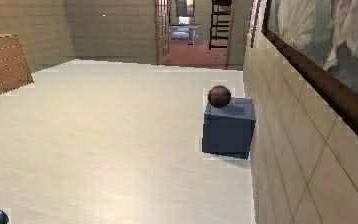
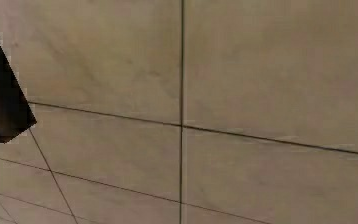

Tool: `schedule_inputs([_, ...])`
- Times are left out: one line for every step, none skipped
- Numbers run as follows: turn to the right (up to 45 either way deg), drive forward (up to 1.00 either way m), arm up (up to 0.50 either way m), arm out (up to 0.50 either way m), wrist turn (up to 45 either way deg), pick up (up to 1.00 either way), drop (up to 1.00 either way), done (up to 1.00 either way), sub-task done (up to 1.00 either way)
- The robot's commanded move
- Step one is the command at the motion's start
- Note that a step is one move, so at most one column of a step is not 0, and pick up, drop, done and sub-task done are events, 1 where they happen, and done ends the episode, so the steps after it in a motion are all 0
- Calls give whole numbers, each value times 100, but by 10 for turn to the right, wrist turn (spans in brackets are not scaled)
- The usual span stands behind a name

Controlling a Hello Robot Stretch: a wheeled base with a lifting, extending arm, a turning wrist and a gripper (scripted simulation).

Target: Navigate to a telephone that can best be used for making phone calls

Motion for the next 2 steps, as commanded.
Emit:
schedule_inputs([0,100,0,0,0,0,0,0,0])
schedule_inputs([0,100,0,0,0,0,0,0,0])
